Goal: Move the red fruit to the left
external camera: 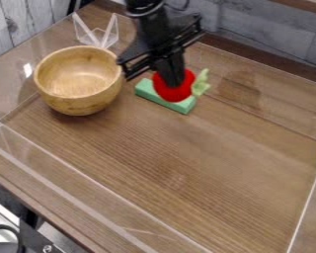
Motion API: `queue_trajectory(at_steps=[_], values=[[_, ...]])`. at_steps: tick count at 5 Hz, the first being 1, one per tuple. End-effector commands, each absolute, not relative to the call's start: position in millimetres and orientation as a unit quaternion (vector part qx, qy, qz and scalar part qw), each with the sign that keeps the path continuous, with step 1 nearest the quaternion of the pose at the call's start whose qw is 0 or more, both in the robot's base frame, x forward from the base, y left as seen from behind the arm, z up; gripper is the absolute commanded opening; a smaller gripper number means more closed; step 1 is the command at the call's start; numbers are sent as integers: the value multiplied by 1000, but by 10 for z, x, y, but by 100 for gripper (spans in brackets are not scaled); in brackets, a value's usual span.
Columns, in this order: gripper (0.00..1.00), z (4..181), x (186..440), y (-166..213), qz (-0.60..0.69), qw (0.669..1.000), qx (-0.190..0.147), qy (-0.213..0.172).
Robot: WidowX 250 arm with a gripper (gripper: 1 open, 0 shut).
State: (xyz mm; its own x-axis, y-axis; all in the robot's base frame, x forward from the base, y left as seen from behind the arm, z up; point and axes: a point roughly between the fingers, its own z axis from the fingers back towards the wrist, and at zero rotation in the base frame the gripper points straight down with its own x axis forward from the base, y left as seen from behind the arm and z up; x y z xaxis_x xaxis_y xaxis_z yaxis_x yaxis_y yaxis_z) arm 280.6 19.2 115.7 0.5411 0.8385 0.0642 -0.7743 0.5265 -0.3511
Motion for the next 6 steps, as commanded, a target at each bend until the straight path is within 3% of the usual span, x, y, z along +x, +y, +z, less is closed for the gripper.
queue_trajectory(at_steps=[1,2,4,6], values=[[0,1158,2639,319,410,890,-151,-128],[0,1022,2517,491,377,905,-150,-130],[0,874,2533,348,353,917,-125,-135],[0,973,2502,358,347,922,-108,-135]])
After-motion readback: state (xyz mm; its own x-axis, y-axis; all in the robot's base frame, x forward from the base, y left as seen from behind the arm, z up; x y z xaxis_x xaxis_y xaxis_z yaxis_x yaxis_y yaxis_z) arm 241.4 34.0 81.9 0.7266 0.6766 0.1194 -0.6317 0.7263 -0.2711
